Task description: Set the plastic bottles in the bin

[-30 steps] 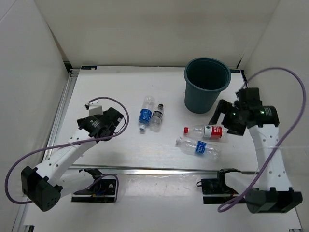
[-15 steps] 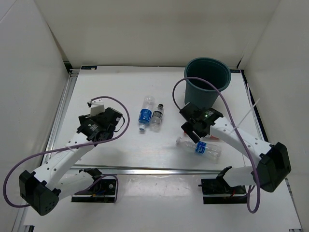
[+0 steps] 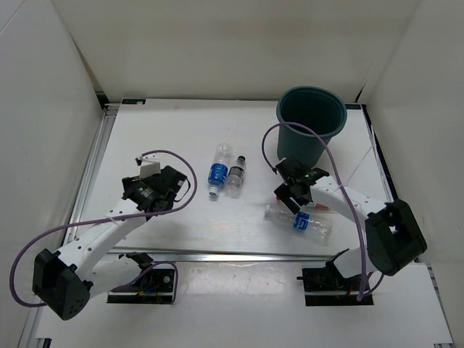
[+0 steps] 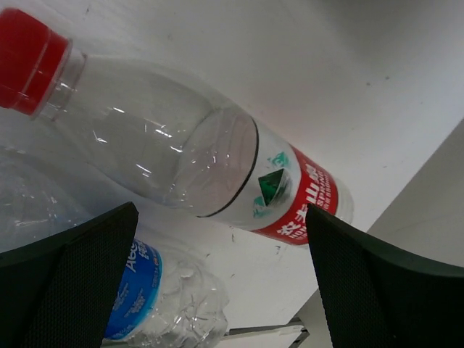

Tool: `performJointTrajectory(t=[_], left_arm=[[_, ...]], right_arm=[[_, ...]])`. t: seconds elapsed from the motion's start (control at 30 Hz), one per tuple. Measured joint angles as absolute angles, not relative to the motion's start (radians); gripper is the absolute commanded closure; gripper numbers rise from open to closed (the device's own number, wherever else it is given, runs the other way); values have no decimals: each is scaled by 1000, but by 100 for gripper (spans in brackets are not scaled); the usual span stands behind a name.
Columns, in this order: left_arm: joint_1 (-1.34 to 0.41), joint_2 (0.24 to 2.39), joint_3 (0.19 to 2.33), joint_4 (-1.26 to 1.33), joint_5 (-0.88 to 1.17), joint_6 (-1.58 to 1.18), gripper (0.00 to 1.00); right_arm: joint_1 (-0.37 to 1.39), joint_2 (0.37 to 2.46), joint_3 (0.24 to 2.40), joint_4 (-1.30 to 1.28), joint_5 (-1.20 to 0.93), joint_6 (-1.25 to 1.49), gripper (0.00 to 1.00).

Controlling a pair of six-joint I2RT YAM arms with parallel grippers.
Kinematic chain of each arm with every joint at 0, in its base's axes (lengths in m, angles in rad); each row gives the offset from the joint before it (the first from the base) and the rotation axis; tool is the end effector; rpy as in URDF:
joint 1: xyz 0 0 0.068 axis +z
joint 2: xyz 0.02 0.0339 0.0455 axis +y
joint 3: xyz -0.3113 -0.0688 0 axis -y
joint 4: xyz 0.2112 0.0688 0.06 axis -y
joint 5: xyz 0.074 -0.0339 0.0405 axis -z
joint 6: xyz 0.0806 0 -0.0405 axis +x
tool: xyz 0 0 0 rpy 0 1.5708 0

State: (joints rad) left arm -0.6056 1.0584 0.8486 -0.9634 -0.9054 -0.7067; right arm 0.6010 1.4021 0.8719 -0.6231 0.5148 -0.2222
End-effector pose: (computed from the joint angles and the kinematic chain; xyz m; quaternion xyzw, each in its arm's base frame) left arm 0.1466 -0.0244 0.2854 -0.1308 0.8761 0.2314 0.4023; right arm 0.2193 0.1023 0.2336 -0.3301 0.8882 -0.2069 0.2437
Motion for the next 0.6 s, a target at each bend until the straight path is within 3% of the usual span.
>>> performJointTrajectory(t=[0.33, 0.6], left_arm=[[-606, 1101, 846, -963, -905, -716, 0], [-606, 1111, 846, -975, -904, -727, 0]], right_arm=[[504, 1468, 836, -516, 410, -243, 0], [486, 1534, 849, -488, 356, -191, 15]])
